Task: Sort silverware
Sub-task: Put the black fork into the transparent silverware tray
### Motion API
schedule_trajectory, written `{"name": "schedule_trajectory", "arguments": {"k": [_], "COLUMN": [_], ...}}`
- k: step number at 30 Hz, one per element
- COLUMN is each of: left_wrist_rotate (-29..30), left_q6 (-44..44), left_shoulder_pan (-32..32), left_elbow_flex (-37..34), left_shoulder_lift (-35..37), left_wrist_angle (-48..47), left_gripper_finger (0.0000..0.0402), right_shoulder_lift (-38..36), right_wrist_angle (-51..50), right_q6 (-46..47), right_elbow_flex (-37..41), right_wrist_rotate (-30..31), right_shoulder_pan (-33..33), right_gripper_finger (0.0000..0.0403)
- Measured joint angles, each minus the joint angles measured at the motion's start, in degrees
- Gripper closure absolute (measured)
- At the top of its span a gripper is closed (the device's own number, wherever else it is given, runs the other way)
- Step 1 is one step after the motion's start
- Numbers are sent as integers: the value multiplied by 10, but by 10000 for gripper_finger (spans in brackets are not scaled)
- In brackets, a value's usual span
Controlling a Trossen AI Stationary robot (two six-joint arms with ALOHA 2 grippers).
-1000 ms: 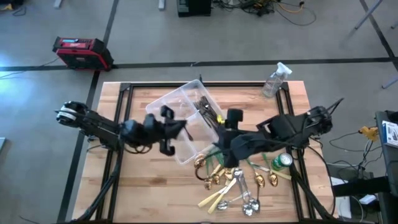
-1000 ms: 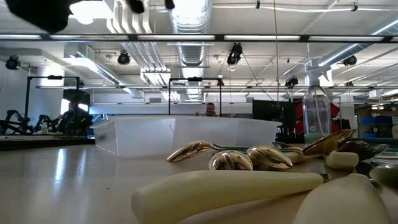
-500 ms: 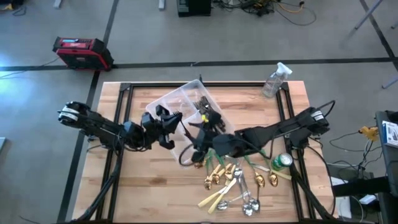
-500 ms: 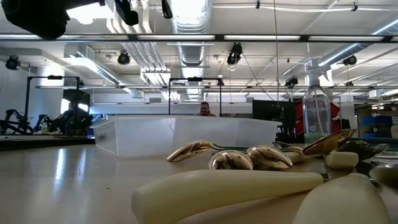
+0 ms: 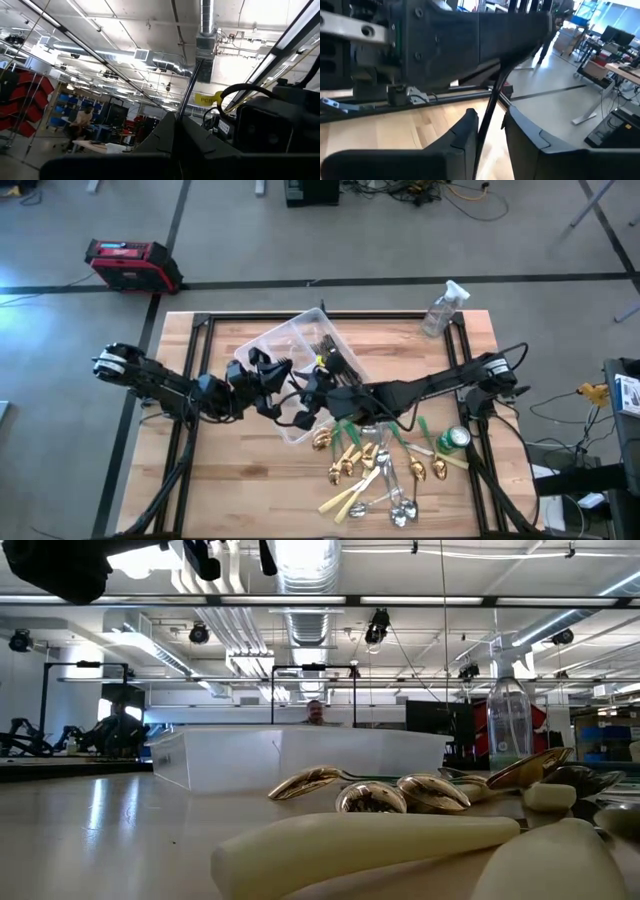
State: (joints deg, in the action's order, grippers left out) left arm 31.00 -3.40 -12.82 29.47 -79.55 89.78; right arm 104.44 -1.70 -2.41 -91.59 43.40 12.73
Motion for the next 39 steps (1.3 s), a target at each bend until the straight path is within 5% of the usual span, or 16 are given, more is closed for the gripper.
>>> {"name": "schedule_trajectory", "arguments": {"k": [11,22,30,39], "left_wrist_rotate": [21,19,24,31], "left_q6": [-11,-41,-61,-78], "left_shoulder_pan": [1,1,0,0], "left_elbow_flex": [0,-3,-29,-74], "left_shoulder_lift": [1,2,23,71], "left_wrist_angle": [0,-4,-14,-13], "left_gripper_finger": [402,399,343,275], "right_shoulder_lift": [0,0,-8,-43], "right_wrist_angle": [45,40,-11,-112], "right_q6": [-39,-35,10,110], "right_elbow_flex": [0,0,0,0], "right_wrist_rotate": [-16,-27,-52,-154], "right_shoulder_pan": [-19,-24,-35,-74], "right_gripper_finger": [395,402,402,402]}}
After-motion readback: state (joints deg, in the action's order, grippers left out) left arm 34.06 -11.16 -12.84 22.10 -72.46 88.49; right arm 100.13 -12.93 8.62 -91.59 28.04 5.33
